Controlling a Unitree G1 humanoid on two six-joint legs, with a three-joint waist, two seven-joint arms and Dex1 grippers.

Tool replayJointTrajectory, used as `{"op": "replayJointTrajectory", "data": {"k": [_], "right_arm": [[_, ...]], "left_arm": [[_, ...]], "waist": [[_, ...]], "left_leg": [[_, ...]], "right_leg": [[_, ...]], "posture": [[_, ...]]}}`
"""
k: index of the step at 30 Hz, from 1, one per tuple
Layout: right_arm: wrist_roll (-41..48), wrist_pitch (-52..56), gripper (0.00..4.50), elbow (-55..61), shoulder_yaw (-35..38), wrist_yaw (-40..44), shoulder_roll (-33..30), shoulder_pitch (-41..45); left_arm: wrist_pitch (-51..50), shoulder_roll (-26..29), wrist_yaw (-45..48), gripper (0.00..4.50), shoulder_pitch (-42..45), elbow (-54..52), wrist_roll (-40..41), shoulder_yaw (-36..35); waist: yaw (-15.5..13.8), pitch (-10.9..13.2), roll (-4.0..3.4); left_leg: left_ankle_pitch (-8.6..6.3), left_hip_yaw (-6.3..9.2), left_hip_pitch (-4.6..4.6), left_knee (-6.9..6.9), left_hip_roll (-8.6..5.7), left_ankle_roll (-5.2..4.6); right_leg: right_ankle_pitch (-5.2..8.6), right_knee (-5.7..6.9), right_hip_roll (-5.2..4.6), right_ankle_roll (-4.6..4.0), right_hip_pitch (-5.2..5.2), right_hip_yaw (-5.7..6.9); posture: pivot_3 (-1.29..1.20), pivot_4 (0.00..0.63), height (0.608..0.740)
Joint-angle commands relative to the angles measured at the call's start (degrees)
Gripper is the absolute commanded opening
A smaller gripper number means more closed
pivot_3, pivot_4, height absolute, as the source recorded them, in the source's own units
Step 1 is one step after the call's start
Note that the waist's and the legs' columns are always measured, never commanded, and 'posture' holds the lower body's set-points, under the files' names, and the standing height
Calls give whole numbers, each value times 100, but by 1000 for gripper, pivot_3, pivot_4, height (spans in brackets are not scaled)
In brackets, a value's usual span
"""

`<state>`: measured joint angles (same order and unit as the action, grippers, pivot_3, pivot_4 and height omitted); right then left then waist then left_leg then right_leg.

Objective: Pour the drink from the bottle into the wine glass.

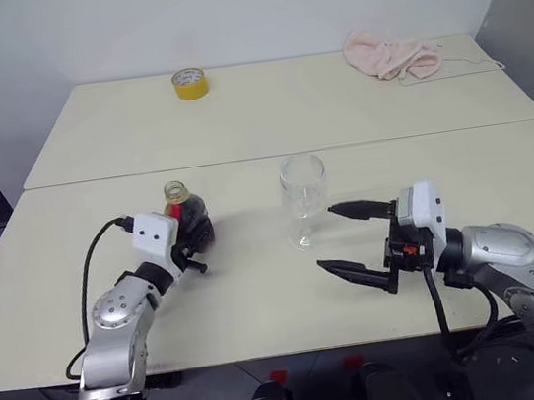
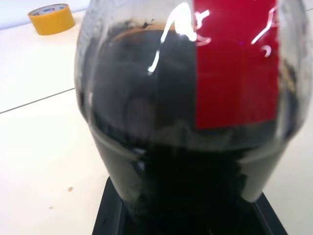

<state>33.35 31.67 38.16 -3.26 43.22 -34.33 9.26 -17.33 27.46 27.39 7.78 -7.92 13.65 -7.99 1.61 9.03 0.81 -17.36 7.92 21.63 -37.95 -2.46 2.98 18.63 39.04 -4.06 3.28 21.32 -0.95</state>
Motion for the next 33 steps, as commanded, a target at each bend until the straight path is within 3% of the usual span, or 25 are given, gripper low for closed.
{"op": "replayJointTrajectory", "data": {"k": [1, 15, 24, 33], "right_arm": [[324, 121, 4500, 306, 255, -125, -20, 195], [543, 412, 4500, 479, 531, -579, -130, 451], [714, 576, 4500, 491, 801, -800, -220, 622], [703, 1082, 4500, 488, 724, -1428, -143, 947]], "left_arm": [[-91, 220, 123, 900, 312, -292, 100, -143], [-32, 580, 756, 900, 1922, 482, -352, 577], [547, 535, 1066, 899, 2900, 1175, -824, 1062], [1817, 263, 1197, 899, 3701, 1973, -1349, 1519]], "waist": [[0, 0, 0], [7, 1, 2], [15, 2, 3], [18, 3, 5]], "left_leg": [[0, 0, 0, 0, 0, 0], [0, 2, 11, -3, -3, 1], [1, 1, 14, -6, -5, 1], [1, 2, 18, -10, -8, 1]], "right_leg": [[0, 0, 0, 0, 1, 0], [0, 2, 0, 0, 7, 4], [0, 2, 0, 0, 8, 7], [0, 3, -2, 0, 9, 8]], "posture": [[0, 150, 740], [0, 150, 740], [0, 150, 740], [0, 150, 740]]}}
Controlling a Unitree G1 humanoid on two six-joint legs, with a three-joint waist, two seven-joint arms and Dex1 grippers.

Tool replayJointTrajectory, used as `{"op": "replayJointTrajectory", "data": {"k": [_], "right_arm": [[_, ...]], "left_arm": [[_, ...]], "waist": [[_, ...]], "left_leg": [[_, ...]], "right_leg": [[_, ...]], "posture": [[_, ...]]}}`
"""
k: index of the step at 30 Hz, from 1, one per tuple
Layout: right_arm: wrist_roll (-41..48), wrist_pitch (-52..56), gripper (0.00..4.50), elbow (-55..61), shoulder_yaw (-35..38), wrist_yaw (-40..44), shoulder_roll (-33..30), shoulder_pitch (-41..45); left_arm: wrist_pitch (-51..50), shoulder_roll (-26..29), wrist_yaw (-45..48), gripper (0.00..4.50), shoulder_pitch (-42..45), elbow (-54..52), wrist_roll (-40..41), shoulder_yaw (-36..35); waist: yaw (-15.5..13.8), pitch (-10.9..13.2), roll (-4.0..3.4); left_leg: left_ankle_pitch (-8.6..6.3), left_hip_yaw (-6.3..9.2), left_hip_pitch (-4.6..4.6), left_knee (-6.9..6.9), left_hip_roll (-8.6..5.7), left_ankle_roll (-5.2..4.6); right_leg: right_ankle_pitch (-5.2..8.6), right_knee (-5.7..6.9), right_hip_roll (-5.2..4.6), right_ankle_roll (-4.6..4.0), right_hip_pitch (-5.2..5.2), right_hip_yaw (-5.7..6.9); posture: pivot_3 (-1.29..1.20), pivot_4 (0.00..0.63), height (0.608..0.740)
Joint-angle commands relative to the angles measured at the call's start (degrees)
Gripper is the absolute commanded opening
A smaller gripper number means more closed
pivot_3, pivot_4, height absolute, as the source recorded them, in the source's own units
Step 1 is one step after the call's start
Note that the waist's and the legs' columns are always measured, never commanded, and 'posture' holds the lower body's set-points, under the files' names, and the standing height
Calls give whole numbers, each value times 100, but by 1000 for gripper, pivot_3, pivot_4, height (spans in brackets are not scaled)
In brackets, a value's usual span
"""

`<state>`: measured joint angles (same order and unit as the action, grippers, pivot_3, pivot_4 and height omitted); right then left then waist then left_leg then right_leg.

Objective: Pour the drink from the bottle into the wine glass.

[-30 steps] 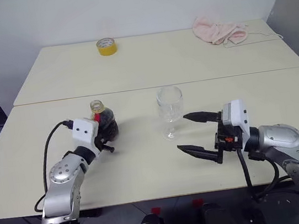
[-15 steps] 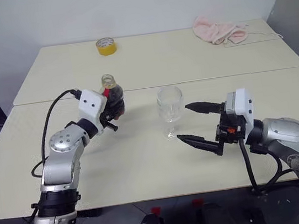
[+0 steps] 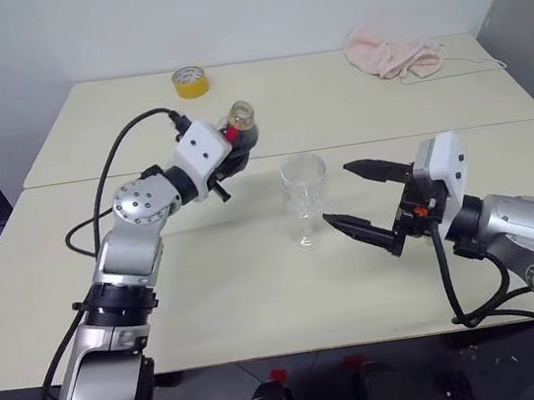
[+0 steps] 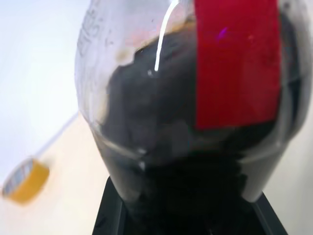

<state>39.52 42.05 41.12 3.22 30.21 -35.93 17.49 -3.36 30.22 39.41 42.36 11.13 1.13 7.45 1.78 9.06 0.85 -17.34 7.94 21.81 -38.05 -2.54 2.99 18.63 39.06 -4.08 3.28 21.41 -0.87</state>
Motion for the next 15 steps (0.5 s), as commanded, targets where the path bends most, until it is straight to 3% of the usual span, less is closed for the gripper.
{"op": "replayJointTrajectory", "data": {"k": [1, 15], "right_arm": [[86, 51, 4500, 213, 62, -113, -3, 128], [-104, 69, 4500, 241, -181, -161, -19, 269]], "left_arm": [[521, -17, 18, 899, 264, 141, -136, -7], [2281, -22, -262, 899, 644, 1080, -888, 112]], "waist": [[7, 0, 0], [12, 0, 0]], "left_leg": [[0, -1, 1, 1, 0, 0], [0, -1, 3, 0, -2, 0]], "right_leg": [[0, 0, 0, 0, 2, 1], [0, 2, 0, 0, 3, 3]], "posture": [[0, 150, 740], [0, 150, 740]]}}
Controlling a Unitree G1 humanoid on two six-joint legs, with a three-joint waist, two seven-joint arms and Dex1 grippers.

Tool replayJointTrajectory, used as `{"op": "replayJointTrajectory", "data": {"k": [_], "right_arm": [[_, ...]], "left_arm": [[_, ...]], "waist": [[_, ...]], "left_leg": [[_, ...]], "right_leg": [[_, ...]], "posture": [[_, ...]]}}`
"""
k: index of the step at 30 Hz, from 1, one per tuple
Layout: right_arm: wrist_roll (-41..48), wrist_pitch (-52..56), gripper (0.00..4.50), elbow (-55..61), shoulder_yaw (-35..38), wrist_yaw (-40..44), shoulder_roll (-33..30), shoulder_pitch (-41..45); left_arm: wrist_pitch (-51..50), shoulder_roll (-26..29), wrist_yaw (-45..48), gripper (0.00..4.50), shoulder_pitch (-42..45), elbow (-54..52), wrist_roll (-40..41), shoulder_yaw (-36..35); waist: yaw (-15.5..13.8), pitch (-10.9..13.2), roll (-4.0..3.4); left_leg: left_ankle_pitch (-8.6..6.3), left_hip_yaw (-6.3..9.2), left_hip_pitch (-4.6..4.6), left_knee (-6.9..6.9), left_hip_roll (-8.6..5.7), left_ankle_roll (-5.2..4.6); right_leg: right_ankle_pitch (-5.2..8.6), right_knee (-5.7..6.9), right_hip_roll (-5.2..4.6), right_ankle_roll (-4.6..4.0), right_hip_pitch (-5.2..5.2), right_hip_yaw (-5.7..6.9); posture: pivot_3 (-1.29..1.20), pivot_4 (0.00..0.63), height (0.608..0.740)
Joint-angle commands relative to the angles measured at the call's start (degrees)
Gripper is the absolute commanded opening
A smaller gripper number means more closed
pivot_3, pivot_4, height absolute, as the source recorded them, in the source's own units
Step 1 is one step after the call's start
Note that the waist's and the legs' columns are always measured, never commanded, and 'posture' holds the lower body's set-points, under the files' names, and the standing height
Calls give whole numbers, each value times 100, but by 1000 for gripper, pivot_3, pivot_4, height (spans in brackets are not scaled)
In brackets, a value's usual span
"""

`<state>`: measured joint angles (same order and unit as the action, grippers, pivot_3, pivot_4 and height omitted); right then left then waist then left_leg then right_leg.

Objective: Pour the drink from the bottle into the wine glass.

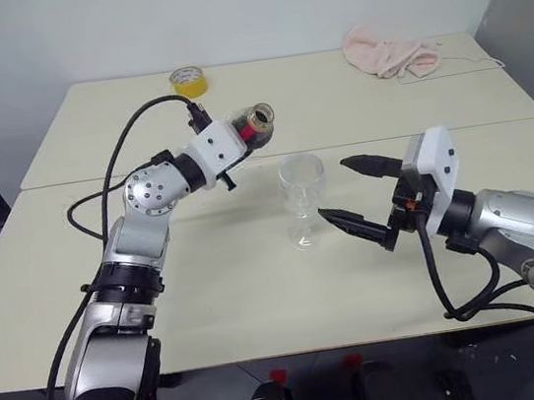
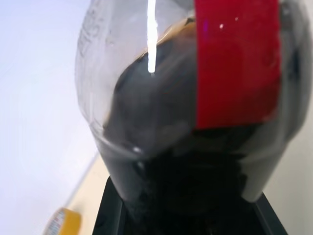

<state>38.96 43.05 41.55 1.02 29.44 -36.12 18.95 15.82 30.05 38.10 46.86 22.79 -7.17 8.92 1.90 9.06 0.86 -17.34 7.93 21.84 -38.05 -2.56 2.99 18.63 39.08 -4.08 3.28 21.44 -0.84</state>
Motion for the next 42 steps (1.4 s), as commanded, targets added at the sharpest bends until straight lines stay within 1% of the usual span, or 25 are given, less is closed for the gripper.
{"op": "replayJointTrajectory", "data": {"k": [1, 11, 18, 29, 37, 42], "right_arm": [[-47, -30, 4500, 200, 30, -99, 4, 130], [-120, -74, 4500, 205, -77, -171, 45, 215], [-210, -83, 4500, 189, -121, -191, 83, 267], [-257, -43, 4500, 129, -192, -232, 97, 379], [-266, 0, 4500, 104, -220, -249, 121, 411], [-250, 38, 4500, 140, -233, -270, 138, 405]], "left_arm": [[410, -18, -139, 899, 198, -74, -73, -38], [1122, -69, -456, 899, 433, 185, -603, 113], [1682, 24, -720, 899, 648, 469, -1019, 252], [2203, 184, -1131, 809, 878, 898, -1483, 294], [2618, 336, -1538, 808, 1032, 1293, -1954, 469], [2787, 356, -1770, 790, 1083, 1358, -2161, 534]], "waist": [[1, 0, 0], [2, 0, 0], [6, 0, 0], [9, 0, 0], [11, 0, 0], [12, 0, 0]], "left_leg": [[0, 0, 0, 0, 0, 0], [0, 0, 0, -1, 0, 0], [0, -3, 1, -1, 0, 0], [0, -3, 0, -1, -1, 0], [0, -3, 1, -1, -6, 0], [0, -3, 2, -2, -7, 0]], "right_leg": [[0, 1, 0, 0, 0, 0], [0, 2, 0, 0, 0, 2], [0, 3, 1, 0, 1, 3], [0, 5, 1, 0, 2, 4], [0, 8, 0, 0, 3, 4], [0, 8, 0, 0, 4, 4]], "posture": [[0, 150, 740], [0, 150, 740], [0, 150, 740], [0, 150, 740], [0, 150, 740], [0, 150, 740]]}}
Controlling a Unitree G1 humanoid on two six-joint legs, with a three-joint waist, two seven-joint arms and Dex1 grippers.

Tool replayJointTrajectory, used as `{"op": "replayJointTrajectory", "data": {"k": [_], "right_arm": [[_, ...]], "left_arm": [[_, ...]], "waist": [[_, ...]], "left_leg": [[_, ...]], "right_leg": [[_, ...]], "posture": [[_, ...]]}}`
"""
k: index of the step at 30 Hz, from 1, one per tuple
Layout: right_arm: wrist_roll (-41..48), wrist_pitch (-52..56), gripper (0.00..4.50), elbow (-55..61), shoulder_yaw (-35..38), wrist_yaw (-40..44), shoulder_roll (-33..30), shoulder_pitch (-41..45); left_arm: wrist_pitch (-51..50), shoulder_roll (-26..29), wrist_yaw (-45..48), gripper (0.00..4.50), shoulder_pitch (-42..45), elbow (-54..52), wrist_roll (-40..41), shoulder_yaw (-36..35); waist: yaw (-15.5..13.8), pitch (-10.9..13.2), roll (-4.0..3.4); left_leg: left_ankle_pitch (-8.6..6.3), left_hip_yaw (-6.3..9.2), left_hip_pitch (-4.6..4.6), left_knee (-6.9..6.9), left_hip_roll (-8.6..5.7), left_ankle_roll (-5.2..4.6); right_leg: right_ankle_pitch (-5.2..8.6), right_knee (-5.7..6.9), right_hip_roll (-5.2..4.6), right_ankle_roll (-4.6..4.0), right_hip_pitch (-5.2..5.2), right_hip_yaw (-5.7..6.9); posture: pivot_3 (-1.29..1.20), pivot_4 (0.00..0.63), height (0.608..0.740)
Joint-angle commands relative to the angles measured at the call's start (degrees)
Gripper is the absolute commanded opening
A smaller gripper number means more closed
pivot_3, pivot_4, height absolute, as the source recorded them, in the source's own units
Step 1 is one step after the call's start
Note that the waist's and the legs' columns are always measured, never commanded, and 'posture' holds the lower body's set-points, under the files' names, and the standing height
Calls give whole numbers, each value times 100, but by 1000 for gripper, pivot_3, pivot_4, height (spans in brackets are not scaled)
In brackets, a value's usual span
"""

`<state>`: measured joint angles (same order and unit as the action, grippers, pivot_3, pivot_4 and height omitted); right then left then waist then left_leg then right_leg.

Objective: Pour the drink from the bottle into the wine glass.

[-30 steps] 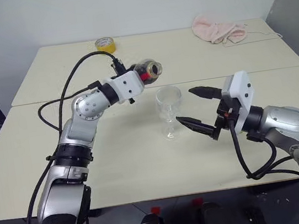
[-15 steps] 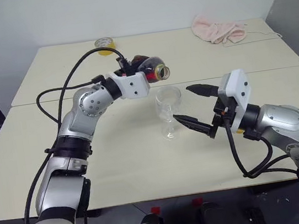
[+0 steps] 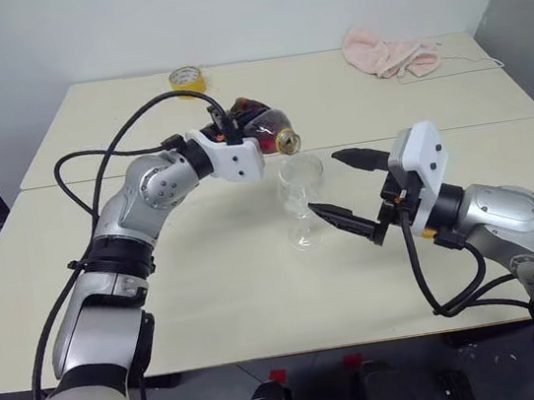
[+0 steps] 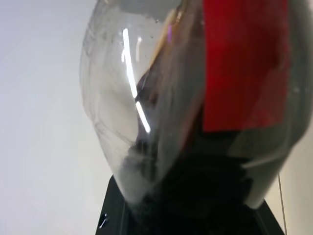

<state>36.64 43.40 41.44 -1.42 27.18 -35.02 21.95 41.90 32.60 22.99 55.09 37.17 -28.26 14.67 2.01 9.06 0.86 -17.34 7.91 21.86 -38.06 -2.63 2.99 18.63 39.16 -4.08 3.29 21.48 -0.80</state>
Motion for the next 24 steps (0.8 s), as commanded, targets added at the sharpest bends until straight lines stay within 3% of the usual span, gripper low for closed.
{"op": "replayJointTrajectory", "data": {"k": [1, 24], "right_arm": [[-18, 9, 4500, 155, 4, -48, 32, 105], [-21, 30, 4500, 172, -46, -16, 60, 67]], "left_arm": [[209, 113, -312, 790, 273, -69, -105, -30], [409, 289, -1089, 773, 451, 62, -571, 75]], "waist": [[0, 0, 0], [5, 0, 0]], "left_leg": [[0, 0, 0, 0, -1, 0], [0, -1, 2, 0, -4, 0]], "right_leg": [[0, 0, 0, 0, 0, 0], [0, 5, 0, 0, 5, -2]], "posture": [[0, 150, 740], [0, 150, 740]]}}
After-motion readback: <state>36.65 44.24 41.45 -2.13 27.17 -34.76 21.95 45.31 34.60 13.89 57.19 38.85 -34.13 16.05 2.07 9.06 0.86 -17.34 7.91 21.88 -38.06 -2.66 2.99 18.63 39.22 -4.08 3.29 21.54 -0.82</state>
